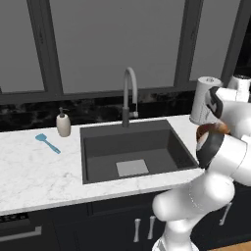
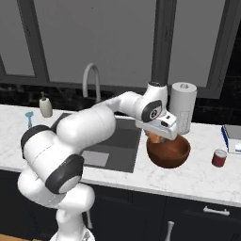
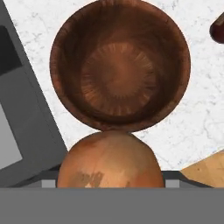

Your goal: Pick the onion from the sink and place it in the bowl. Then pick the bowl and place it in the microwave. Then close the microwave door and press the start button.

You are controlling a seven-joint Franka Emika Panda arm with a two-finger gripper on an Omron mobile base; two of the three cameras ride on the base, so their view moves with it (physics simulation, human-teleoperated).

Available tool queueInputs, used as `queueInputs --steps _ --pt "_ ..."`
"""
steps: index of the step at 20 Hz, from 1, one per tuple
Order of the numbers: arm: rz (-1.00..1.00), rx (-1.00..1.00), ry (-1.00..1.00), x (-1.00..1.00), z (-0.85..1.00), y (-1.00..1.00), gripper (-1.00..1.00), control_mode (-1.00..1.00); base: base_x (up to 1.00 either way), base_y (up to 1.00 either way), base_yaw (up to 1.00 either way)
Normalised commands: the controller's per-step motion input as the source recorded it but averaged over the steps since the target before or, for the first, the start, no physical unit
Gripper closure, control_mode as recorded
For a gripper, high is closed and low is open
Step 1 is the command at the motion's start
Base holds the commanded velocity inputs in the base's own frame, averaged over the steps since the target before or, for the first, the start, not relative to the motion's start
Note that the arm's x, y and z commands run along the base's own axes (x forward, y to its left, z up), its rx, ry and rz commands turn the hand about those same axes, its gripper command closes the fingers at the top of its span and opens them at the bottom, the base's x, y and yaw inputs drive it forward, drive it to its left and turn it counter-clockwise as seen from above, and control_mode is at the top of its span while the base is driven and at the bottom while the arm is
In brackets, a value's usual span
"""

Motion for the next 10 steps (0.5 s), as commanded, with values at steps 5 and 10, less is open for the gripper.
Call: queueInputs --steps 5,10 --pt "0.03 0.03 0.17 0.65 -0.43 -0.46 1.00 -1.00 0.00 0.00 0.00" --pt "0.02 0.06 0.03 0.45 -0.50 -0.39 1.00 -1.00 0.00 0.00 0.00"
